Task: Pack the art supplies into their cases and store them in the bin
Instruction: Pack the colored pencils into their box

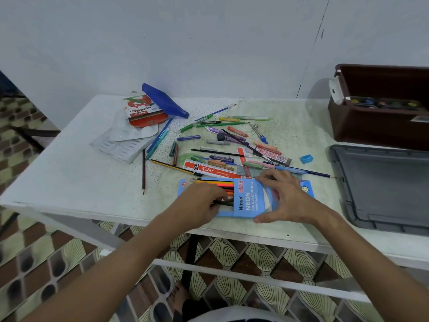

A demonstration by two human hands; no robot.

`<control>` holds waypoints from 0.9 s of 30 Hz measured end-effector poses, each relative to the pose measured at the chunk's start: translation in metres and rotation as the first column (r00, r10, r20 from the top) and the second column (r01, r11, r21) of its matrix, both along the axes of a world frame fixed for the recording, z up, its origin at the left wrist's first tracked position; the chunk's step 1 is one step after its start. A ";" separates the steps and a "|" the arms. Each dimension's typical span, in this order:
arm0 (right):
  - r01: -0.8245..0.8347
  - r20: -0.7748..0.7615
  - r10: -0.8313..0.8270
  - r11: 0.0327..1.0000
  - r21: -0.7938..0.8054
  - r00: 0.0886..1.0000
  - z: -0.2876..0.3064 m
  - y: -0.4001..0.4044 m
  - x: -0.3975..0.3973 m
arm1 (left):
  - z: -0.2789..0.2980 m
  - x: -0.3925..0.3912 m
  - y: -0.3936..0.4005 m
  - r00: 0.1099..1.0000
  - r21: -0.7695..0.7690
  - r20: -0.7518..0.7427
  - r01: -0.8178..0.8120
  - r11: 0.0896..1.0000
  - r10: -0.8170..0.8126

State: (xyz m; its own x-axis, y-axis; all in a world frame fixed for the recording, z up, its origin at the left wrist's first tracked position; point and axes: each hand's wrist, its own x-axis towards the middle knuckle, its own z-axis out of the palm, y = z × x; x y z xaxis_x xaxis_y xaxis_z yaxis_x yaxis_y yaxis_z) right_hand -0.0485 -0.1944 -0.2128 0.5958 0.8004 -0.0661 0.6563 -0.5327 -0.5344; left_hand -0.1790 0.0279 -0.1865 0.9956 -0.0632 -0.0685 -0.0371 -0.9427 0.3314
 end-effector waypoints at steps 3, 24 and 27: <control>0.000 0.004 0.000 1.000 -0.001 1.000 0.000 -0.001 0.000 | 0.000 0.003 -0.001 0.997 -0.003 -0.057 0.042 0.999 -0.042; -0.012 0.010 0.012 1.000 -0.006 1.000 0.004 -0.001 -0.001 | 0.021 -0.016 0.042 0.974 0.070 -0.223 -0.027 0.997 0.042; -0.010 0.005 0.010 1.000 0.001 1.000 0.003 -0.002 0.000 | 0.021 -0.020 0.042 0.974 0.113 -0.226 0.000 0.994 0.025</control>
